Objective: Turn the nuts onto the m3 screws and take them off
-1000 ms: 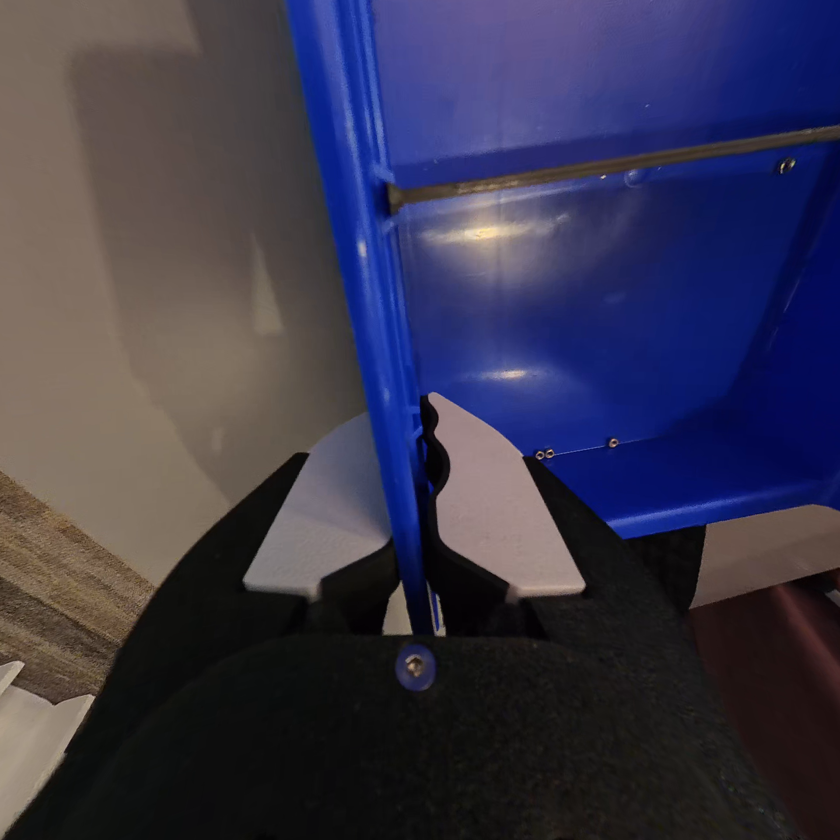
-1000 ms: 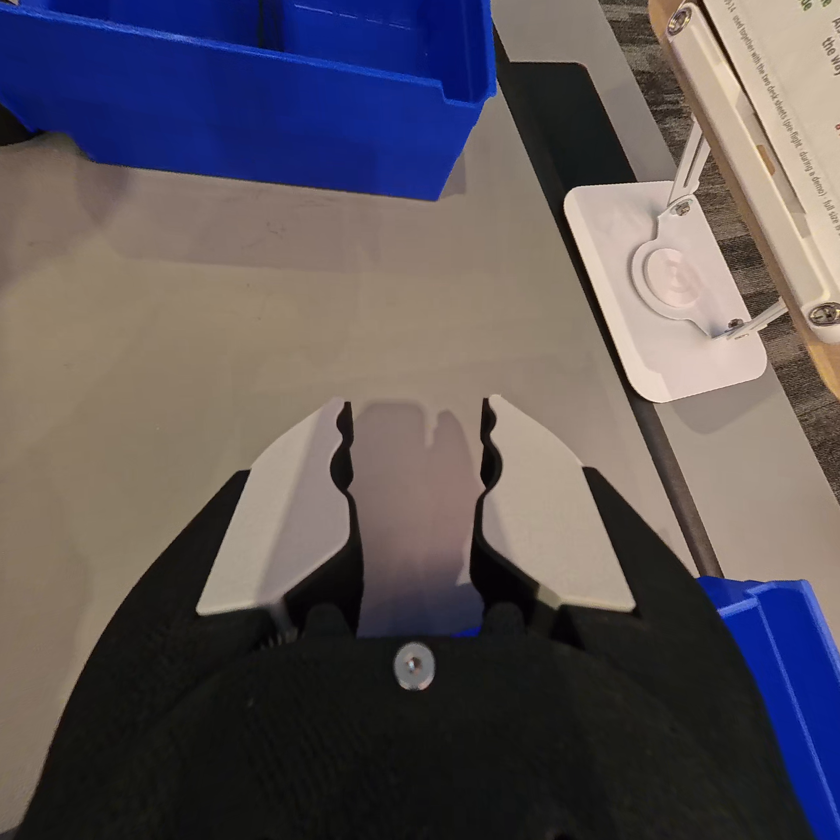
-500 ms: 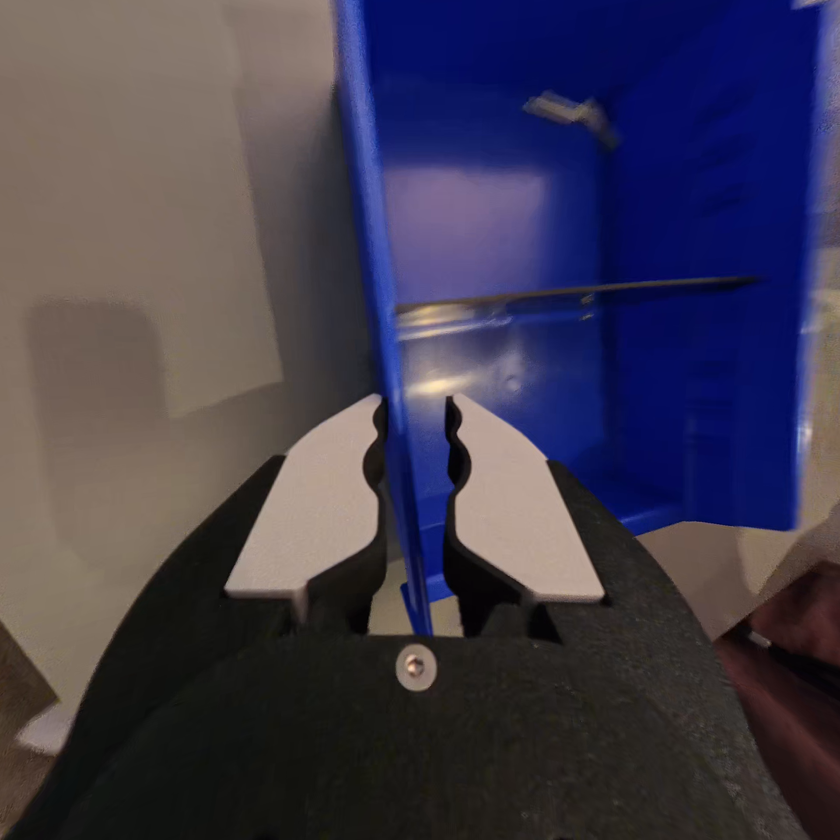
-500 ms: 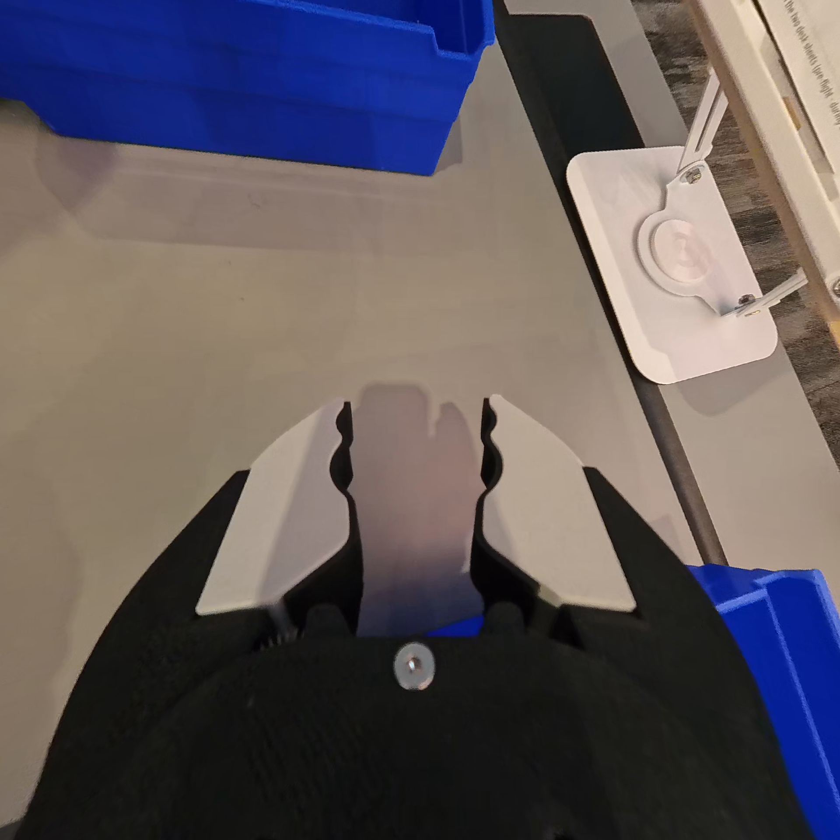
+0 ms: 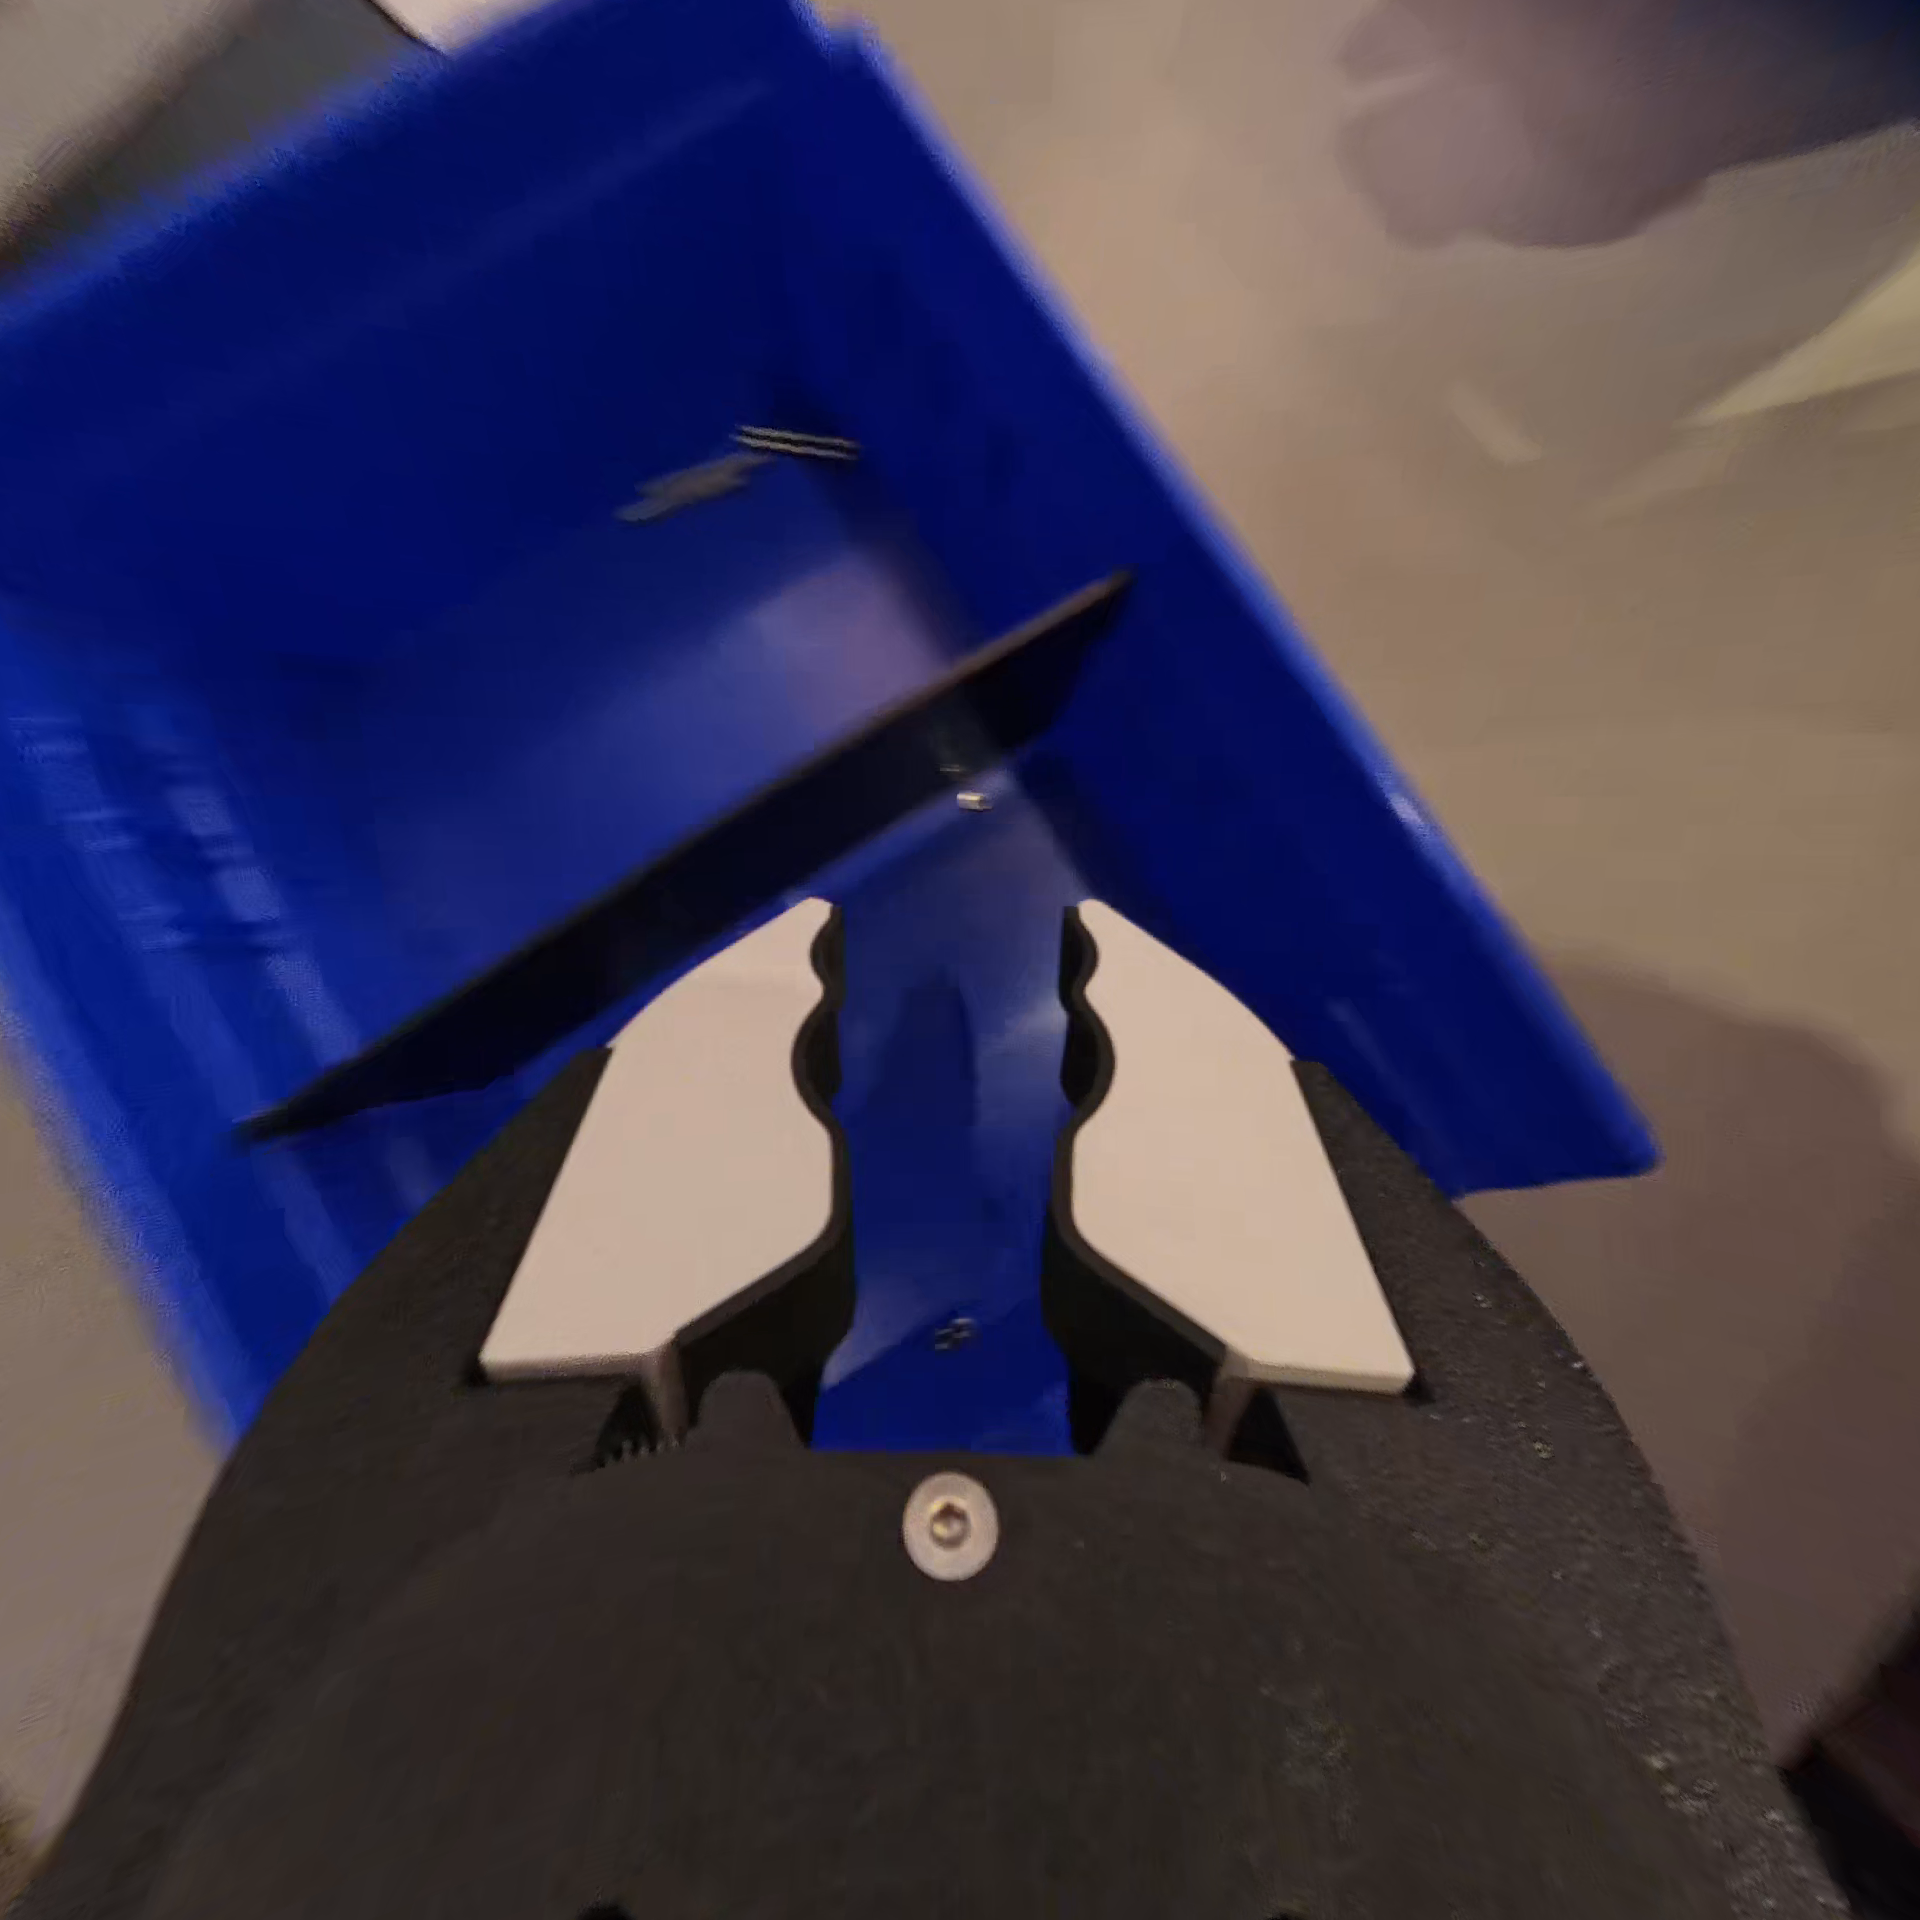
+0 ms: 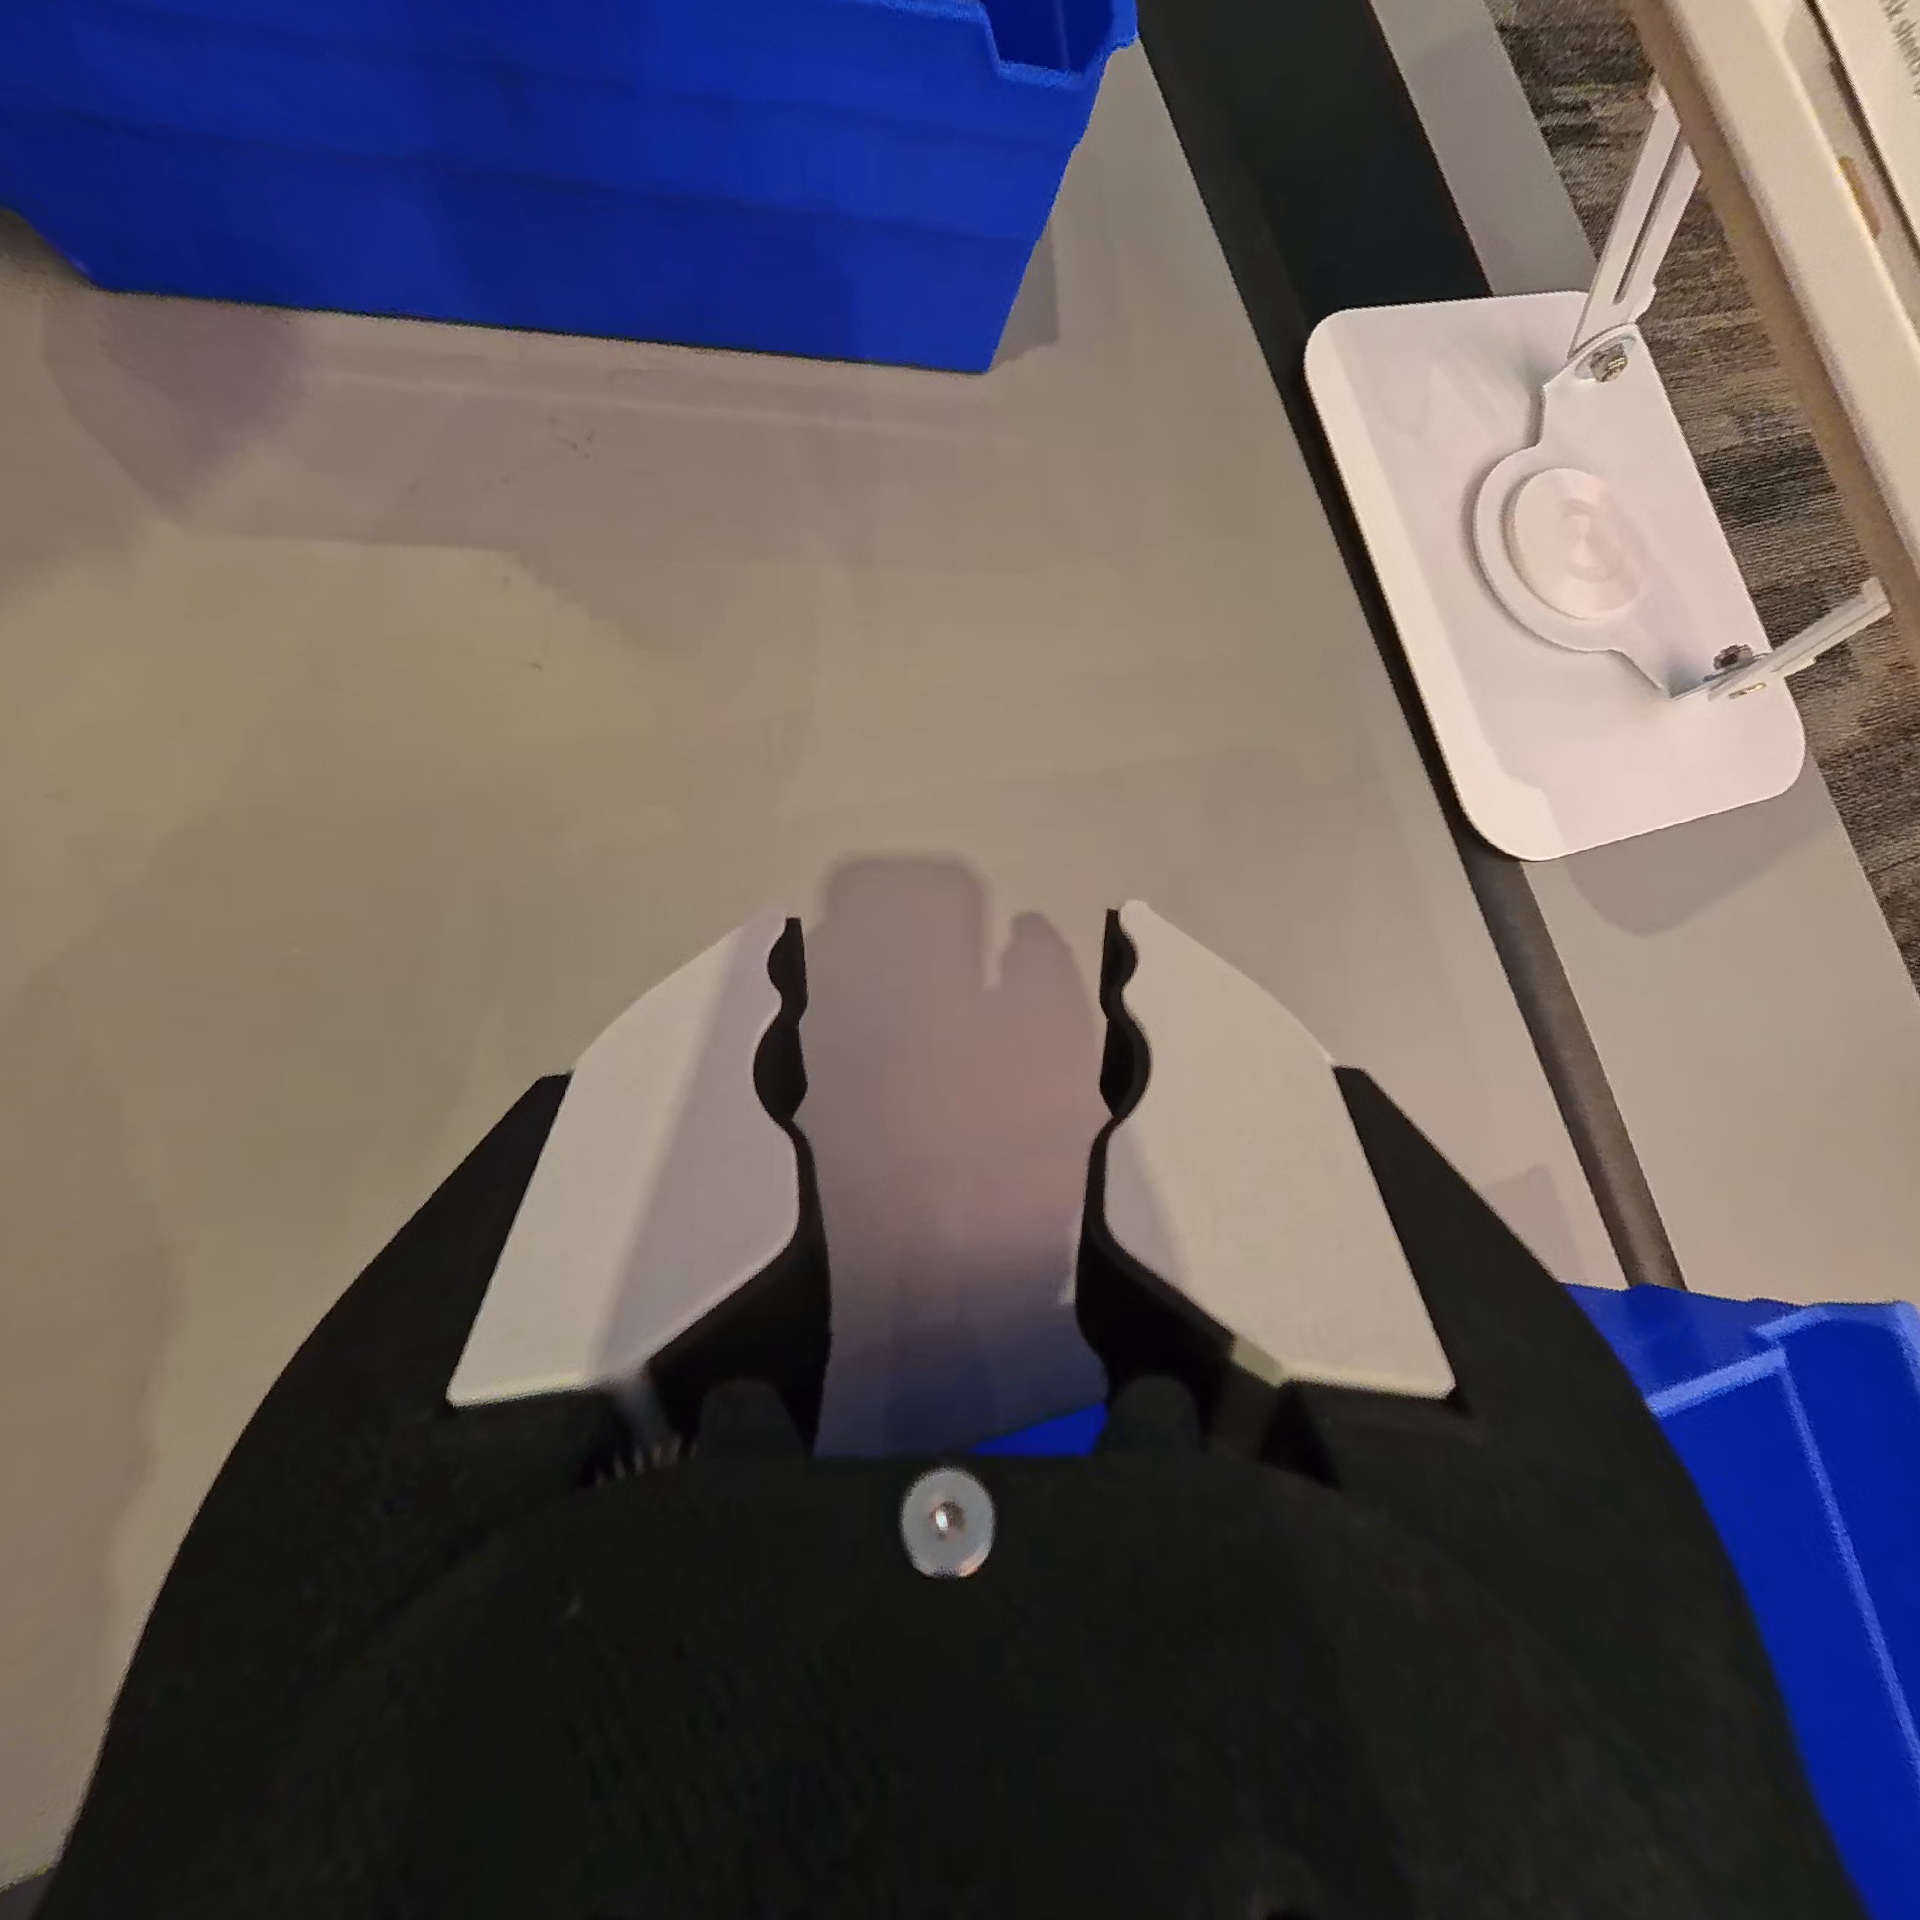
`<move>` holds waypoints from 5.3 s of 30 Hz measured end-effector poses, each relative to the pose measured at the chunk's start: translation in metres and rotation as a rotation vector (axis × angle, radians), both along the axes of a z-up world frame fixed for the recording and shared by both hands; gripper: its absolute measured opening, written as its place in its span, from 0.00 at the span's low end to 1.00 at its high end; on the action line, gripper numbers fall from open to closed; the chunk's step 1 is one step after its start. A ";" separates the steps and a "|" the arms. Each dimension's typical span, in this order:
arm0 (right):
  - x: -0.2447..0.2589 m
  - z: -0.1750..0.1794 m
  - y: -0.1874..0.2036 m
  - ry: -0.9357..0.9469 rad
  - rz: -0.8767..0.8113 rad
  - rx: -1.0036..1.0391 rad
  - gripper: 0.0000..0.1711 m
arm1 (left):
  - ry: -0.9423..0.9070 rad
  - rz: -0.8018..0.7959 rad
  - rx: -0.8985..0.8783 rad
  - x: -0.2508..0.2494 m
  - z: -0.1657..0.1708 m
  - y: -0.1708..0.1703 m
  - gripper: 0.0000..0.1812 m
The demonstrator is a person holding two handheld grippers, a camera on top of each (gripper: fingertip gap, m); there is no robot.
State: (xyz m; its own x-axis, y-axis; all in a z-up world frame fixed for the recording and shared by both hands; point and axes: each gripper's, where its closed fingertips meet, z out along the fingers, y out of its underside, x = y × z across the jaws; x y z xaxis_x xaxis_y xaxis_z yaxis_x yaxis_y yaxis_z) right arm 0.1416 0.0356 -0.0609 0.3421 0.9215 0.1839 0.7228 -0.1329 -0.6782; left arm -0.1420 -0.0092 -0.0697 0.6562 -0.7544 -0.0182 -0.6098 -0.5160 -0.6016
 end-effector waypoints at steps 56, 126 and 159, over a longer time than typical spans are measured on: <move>0.001 -0.007 -0.006 -0.006 0.022 -0.059 0.33 | 0.298 -0.545 0.141 0.042 -0.081 0.007 0.17; -0.005 0.035 -0.037 0.116 0.127 -0.055 0.33 | -0.151 0.630 -0.408 0.029 -0.072 0.026 0.13; -0.003 0.037 -0.043 0.100 0.145 -0.048 0.33 | -0.341 0.703 -0.055 -0.013 0.031 0.027 0.07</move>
